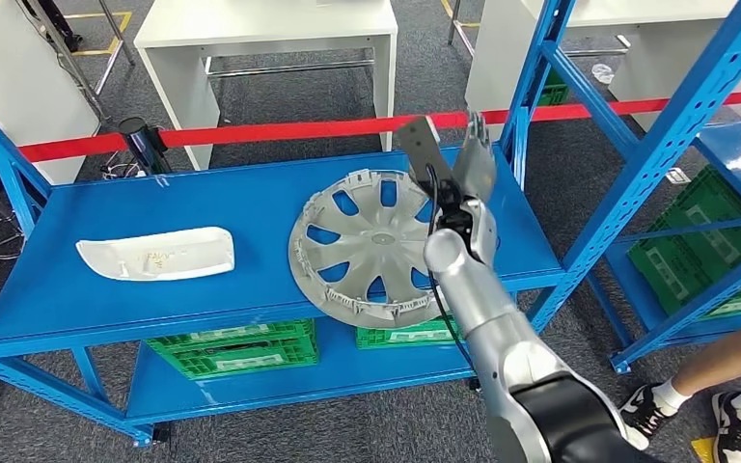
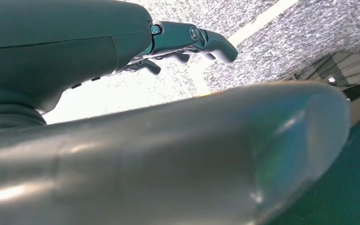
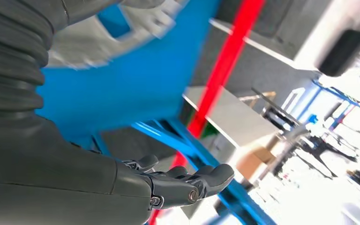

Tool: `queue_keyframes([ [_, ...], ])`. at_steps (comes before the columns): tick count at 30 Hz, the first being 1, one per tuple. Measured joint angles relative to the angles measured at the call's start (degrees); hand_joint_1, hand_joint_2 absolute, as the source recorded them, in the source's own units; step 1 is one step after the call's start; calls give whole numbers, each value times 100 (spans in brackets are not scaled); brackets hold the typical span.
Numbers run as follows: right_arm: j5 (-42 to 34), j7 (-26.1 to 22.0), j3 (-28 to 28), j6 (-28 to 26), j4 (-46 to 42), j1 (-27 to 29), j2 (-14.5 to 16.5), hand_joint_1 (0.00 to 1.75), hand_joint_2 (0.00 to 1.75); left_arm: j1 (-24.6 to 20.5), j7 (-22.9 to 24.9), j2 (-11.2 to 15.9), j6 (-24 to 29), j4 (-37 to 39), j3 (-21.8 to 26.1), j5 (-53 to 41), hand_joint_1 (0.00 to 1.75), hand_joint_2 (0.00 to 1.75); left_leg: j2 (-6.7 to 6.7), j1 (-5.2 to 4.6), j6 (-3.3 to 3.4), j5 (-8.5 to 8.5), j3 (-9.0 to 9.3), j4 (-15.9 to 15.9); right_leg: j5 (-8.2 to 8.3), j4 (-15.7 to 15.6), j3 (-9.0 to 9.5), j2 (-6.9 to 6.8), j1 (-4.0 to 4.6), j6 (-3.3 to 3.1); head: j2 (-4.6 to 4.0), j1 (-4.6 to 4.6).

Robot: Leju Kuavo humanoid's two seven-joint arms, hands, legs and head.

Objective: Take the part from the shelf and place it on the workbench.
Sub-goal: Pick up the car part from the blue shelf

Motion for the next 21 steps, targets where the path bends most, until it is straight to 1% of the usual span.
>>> queue_keyframes([
  [3, 93, 35, -1, 38, 267, -446, 32, 0, 175, -7, 51, 1, 0, -1, 5, 24, 0, 0, -4, 1, -1, 0, -1, -1, -1, 1, -1, -1, 1, -1, 0, 0],
  [5, 107, 34, -1, 48, 386, -629, 63, 0, 175, -12, 85, 1, 0, -2, 19, 42, 0, 0, -6, 2, -1, 0, -2, -1, -2, 1, -1, -1, 2, -2, 0, 0],
  [8, 55, 20, -1, 96, 489, -723, 122, 0, 175, -14, 159, 1, 0, -2, 43, 53, 0, 0, -7, 2, -1, 0, -4, -2, -4, 1, -2, -2, 2, -4, 0, 0],
  [12, -28, 88, -1, 109, 601, -689, 221, 0, 175, -13, 250, 0, 0, -4, 51, 61, 0, 0, -7, 2, -1, -1, -7, -2, -5, 0, -5, -2, 1, -5, 0, 0],
  [13, -25, 169, -1, 139, 623, -677, 240, 0, 175, -13, 260, 1, 0, -7, 57, 75, 0, 0, -8, 2, -1, -1, -7, -2, -5, 0, -5, -3, 1, -5, 0, 0],
  [15, 75, 501, 1, 370, 664, -664, 272, 0, 175, -13, 246, 3, 0, -13, 88, 107, 0, 0, -8, 2, -1, -1, -8, -2, -5, 0, -5, -4, 1, -5, 0, 0],
  [18, 369, 1164, 21, 1047, 720, -666, 288, 0, 175, -12, 130, 10, 0, -19, 131, 117, 0, 0, -7, 2, -1, 0, -7, -2, -4, 0, -6, -6, 1, -5, 0, 0],
  [21, 615, 1597, 52, 1479, 751, -686, 287, 0, 175, -10, 121, 13, 0, -19, 157, 151, 0, 0, -9, 2, -1, 0, -8, -2, -4, 0, -6, -6, 1, -5, 0, 0],
])
